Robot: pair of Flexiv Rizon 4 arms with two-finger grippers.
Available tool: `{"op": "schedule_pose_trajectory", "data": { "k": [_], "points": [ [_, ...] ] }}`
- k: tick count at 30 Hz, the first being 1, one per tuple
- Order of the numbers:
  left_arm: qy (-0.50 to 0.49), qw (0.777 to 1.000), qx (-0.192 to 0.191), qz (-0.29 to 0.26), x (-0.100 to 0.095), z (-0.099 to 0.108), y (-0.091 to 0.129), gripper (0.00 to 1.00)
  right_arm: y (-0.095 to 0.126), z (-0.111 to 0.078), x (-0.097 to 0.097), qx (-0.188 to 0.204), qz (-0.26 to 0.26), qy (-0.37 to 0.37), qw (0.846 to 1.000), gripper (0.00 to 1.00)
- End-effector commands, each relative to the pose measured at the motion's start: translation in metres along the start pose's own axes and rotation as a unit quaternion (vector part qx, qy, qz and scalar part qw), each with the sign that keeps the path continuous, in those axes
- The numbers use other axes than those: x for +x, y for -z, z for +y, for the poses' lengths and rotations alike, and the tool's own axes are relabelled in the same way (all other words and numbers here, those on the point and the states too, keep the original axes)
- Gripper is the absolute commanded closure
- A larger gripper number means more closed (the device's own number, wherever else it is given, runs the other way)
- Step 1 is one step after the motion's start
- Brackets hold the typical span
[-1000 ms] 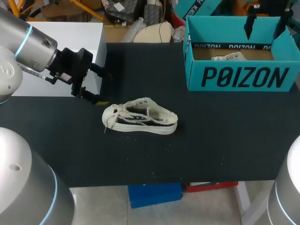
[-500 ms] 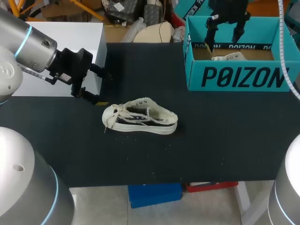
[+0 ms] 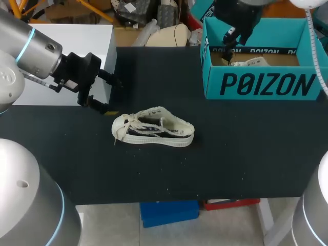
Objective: Take the shoe out of the shoebox, open the shoe tongue, remove and reinsert the insole, then place the shoe into the shoebox
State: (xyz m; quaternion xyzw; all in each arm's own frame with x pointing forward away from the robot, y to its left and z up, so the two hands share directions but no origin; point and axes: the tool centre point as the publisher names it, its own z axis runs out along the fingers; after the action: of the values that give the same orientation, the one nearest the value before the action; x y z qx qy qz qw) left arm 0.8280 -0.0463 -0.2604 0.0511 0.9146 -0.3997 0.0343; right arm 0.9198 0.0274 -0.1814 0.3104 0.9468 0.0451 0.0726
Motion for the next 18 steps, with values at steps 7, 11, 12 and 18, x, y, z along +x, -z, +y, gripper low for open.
{"op": "schedule_pose_trajectory", "data": {
  "k": [7,11,12,18],
  "points": [
    [-0.001,1.000,0.000,-0.002,0.001,0.001,-0.001,0.00,-0.015,0.016,0.093,-0.095,0.012,0.265,0.959,0.00],
    [-0.001,1.000,0.000,-0.002,0.001,0.001,-0.001,0.00,-0.020,0.013,0.109,-0.092,0.022,0.275,0.957,0.00],
    [-0.001,1.000,0.000,-0.002,0.001,0.001,-0.001,0.00,-0.020,0.013,0.109,-0.092,0.022,0.275,0.957,0.00],
    [-0.001,1.000,0.000,-0.002,0.001,0.001,-0.001,0.00,-0.020,0.013,0.109,-0.092,0.022,0.275,0.957,0.00]
  ]
}}
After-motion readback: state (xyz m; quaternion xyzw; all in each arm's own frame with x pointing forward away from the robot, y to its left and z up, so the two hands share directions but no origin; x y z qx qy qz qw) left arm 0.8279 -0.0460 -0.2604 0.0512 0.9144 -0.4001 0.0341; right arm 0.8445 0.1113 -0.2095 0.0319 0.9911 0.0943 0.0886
